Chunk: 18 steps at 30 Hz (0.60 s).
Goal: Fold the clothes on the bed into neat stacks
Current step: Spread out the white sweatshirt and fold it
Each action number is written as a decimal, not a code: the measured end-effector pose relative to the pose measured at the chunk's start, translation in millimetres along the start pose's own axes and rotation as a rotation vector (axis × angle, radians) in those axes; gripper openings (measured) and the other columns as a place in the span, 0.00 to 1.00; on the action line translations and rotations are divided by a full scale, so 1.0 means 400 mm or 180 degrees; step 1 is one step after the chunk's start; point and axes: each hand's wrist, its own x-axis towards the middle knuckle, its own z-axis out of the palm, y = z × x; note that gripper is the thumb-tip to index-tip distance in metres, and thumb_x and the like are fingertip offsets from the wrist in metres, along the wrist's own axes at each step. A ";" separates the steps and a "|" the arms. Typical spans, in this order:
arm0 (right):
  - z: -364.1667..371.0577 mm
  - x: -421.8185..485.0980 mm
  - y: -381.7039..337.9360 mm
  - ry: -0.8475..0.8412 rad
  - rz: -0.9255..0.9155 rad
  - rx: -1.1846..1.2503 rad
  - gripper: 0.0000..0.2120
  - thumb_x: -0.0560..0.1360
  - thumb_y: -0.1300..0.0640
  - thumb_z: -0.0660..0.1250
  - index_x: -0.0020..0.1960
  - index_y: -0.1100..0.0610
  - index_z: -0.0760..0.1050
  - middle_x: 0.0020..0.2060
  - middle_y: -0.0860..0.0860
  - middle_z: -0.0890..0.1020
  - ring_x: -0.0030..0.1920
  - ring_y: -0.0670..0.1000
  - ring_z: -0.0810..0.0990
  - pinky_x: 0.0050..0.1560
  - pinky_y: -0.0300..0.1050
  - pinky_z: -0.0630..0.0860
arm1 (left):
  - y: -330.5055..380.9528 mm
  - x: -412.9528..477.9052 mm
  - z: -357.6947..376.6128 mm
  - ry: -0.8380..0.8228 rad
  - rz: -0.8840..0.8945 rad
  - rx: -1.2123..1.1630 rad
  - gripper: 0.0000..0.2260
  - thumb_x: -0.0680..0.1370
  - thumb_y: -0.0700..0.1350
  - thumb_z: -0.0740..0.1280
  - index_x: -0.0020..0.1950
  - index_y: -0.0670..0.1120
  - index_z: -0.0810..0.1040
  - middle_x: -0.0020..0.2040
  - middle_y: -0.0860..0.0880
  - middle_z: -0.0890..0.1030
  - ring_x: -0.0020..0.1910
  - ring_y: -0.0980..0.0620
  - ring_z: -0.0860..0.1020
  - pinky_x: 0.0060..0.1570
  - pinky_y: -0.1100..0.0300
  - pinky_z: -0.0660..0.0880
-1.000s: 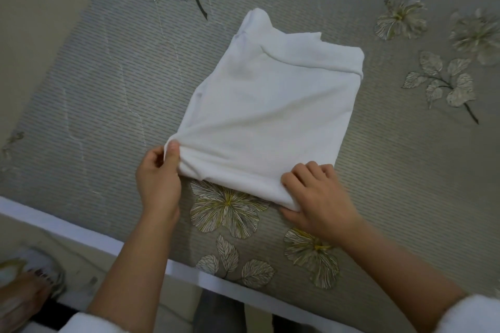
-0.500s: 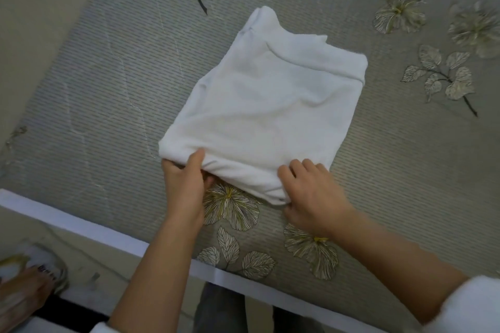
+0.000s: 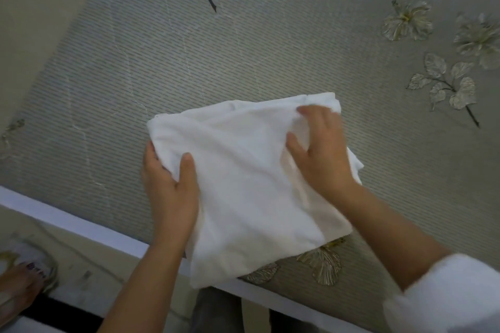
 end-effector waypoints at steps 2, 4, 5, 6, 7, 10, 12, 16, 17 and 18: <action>-0.014 0.059 0.037 -0.0075 0.0262 -0.0656 0.27 0.75 0.48 0.68 0.70 0.56 0.67 0.70 0.55 0.66 0.70 0.58 0.61 0.68 0.54 0.56 | -0.004 -0.020 0.017 0.0061 -0.0009 -0.0053 0.24 0.81 0.53 0.60 0.75 0.52 0.58 0.67 0.53 0.71 0.60 0.57 0.73 0.57 0.57 0.72; -0.015 0.099 0.072 -0.0346 0.0001 -0.1057 0.17 0.77 0.44 0.64 0.61 0.52 0.73 0.67 0.52 0.69 0.70 0.56 0.61 0.67 0.57 0.54 | -0.011 -0.018 0.023 0.0224 -0.0089 -0.0033 0.19 0.82 0.54 0.58 0.72 0.52 0.63 0.57 0.57 0.75 0.49 0.68 0.74 0.46 0.67 0.70; -0.017 0.116 0.087 -0.0414 -0.0155 -0.1004 0.11 0.78 0.44 0.60 0.50 0.51 0.75 0.58 0.50 0.76 0.65 0.55 0.68 0.64 0.56 0.57 | -0.017 -0.010 0.021 0.0276 -0.0103 0.0002 0.16 0.82 0.55 0.57 0.68 0.50 0.66 0.51 0.58 0.75 0.44 0.71 0.73 0.40 0.70 0.68; -0.026 0.130 0.094 -0.0350 -0.0199 -0.0831 0.14 0.78 0.43 0.56 0.40 0.50 0.71 0.44 0.46 0.78 0.55 0.55 0.74 0.59 0.54 0.60 | -0.021 0.001 0.019 0.0313 -0.0057 0.0042 0.14 0.82 0.55 0.56 0.63 0.50 0.69 0.46 0.60 0.75 0.40 0.72 0.73 0.36 0.73 0.66; -0.039 0.148 0.099 -0.0238 -0.0056 -0.0575 0.17 0.77 0.43 0.54 0.35 0.51 0.65 0.34 0.44 0.74 0.44 0.54 0.74 0.54 0.52 0.61 | -0.025 0.012 0.016 0.0342 0.0027 0.0071 0.11 0.82 0.54 0.55 0.57 0.49 0.70 0.43 0.61 0.74 0.37 0.72 0.73 0.32 0.75 0.65; -0.061 0.193 0.133 -0.0025 0.0224 -0.0671 0.19 0.77 0.43 0.52 0.33 0.53 0.61 0.29 0.45 0.69 0.38 0.53 0.71 0.51 0.49 0.57 | -0.030 0.049 0.011 0.0474 0.0198 0.0116 0.11 0.83 0.51 0.54 0.48 0.47 0.71 0.36 0.57 0.73 0.32 0.67 0.71 0.29 0.71 0.65; -0.049 0.201 0.149 -0.0075 0.0113 -0.1017 0.15 0.80 0.45 0.55 0.39 0.53 0.67 0.37 0.48 0.74 0.47 0.55 0.73 0.54 0.50 0.57 | -0.027 0.071 0.010 0.0536 0.0187 0.0158 0.09 0.83 0.49 0.54 0.49 0.47 0.71 0.37 0.55 0.74 0.33 0.66 0.71 0.32 0.68 0.66; -0.007 0.166 0.103 0.0097 -0.0106 -0.1138 0.16 0.80 0.48 0.58 0.63 0.55 0.71 0.64 0.55 0.72 0.65 0.56 0.66 0.64 0.54 0.54 | -0.003 0.065 -0.003 0.0684 0.0908 0.0555 0.11 0.82 0.46 0.58 0.63 0.45 0.69 0.61 0.45 0.72 0.60 0.51 0.70 0.61 0.54 0.66; 0.004 0.144 0.084 0.0246 -0.0272 -0.1134 0.18 0.79 0.48 0.58 0.65 0.56 0.70 0.67 0.56 0.70 0.67 0.56 0.65 0.65 0.54 0.53 | 0.002 0.055 -0.002 0.0538 0.1331 0.0864 0.13 0.81 0.46 0.57 0.64 0.45 0.69 0.65 0.44 0.69 0.66 0.48 0.66 0.66 0.52 0.60; 0.020 0.117 0.066 0.0294 -0.0512 -0.1148 0.20 0.79 0.48 0.57 0.67 0.57 0.69 0.69 0.57 0.69 0.69 0.56 0.63 0.67 0.54 0.52 | 0.004 0.045 0.005 0.0234 0.1686 0.1197 0.14 0.81 0.47 0.56 0.66 0.46 0.68 0.69 0.46 0.66 0.70 0.48 0.62 0.69 0.51 0.54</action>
